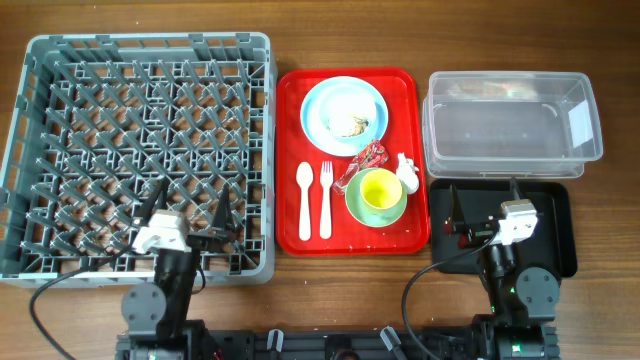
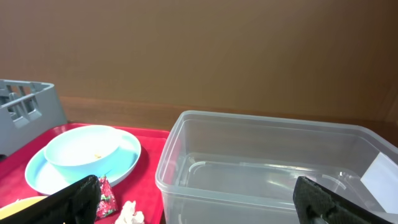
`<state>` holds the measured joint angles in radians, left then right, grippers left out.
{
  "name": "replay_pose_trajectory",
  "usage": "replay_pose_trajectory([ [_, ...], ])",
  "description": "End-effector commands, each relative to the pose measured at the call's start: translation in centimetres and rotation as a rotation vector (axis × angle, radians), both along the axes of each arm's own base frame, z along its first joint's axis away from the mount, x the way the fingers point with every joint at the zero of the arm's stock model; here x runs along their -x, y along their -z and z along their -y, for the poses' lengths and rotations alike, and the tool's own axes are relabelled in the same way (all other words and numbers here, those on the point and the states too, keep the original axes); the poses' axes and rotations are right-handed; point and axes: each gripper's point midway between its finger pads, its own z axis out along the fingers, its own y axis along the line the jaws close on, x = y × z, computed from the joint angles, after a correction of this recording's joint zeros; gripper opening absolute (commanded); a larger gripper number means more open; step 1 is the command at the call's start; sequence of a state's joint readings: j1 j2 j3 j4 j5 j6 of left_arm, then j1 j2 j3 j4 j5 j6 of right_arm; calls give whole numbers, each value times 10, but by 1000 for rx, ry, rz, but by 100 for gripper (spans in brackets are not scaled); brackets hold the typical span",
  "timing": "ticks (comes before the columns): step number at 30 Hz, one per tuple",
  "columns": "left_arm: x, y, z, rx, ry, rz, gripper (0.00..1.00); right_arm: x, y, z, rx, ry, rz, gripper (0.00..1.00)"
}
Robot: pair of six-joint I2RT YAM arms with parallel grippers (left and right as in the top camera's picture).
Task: Sort waste into correct bins and load items into the dishwasher rack
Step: 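Reach the left gripper to the white spoon and grasp it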
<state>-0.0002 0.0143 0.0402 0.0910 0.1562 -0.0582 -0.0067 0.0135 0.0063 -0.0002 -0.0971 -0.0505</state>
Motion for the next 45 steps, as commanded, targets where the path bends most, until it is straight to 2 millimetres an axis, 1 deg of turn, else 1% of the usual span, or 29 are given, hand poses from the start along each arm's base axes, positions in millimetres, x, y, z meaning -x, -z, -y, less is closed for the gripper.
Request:
replay_pose_trajectory([
  [1,23,-87,8,153,77,130,100,0,-1,0,2,-1,7,100],
  [2,28,-104,9,151,86,134,100,0,-1,0,2,-1,7,100],
  [3,33,-133,15,145,116,124,100,0,-1,0,2,-1,7,100],
  [5,35,-174,25,123,172,82,100,0,-1,0,2,-1,7,100],
  [6,33,-197,31,121,208,35,100,0,-1,0,2,-1,7,100],
  [8,25,-227,41,123,258,-68,100,0,-1,0,2,-1,7,100],
  [9,18,-243,45,133,279,-157,100,0,-1,0,2,-1,7,100],
  [11,-1,-260,46,161,271,-362,100,0,-1,0,2,-1,7,100],
  [13,-21,-268,46,180,261,-500,100,0,-1,0,2,-1,7,100],
  [15,-35,-267,46,191,255,-581,100,0,-1,0,2,-1,7,100],
  [17,-49,-253,46,211,245,-687,100,0,-1,0,2,-1,7,100],
  [18,-54,-238,46,220,240,-755,96,0,-1,0,2,-1,7,100],
  [19,-56,-224,47,229,236,-822,69,0,-1,0,2,-1,7,100],
  [20,-56,-206,47,241,229,-906,27,0,-1,0,2,-1,7,100],
  [21,-50,-183,50,254,224,-1027,4,0,-1,0,2,-1,7,100],
  [22,-42,-160,53,260,216,-1160,4,0,-1,0,2,-1,7,100],
  [23,-35,-142,57,248,208,-1261,4,0,-1,0,2,-1,7,100],
  [25,-30,-113,70,196,193,-1369,4,0,-1,0,2,-1,7,100],
  [26,-30,-89,73,152,96,-1425,4,0,-1,0,2,-1,7,100],
  [29,-25,-47,81,69,-27,-1499,4,0,-1,0,2,-1,7,100],
  [30,-24,-33,88,55,-35,-1519,8,0,-1,0,2,-1,7,100],
  [32,-23,7,113,27,-10,-1543,14,0,-1,0,2,-1,7,100],
  [33,-23,26,122,25,-6,-1548,15,0,-1,0,2,-1,7,100],
  [36,-22,73,142,66,-13,-1546,17,0,-1,0,2,-1,7,100],
  [38,-23,93,153,64,18,-1521,17,0,-1,0,2,-1,7,100],
  [40,-24,106,162,49,44,-1487,18,0,-1,0,2,-1,7,100],
  [41,-26,112,163,29,38,-1460,19,0,-1,0,2,-1,7,100],
  [43,-29,121,156,-35,-19,-1405,20,0,-1,0,2,-1,7,100],
  [45,-29,126,156,-57,-29,-1384,21,0,-1,0,2,-1,7,100],
])
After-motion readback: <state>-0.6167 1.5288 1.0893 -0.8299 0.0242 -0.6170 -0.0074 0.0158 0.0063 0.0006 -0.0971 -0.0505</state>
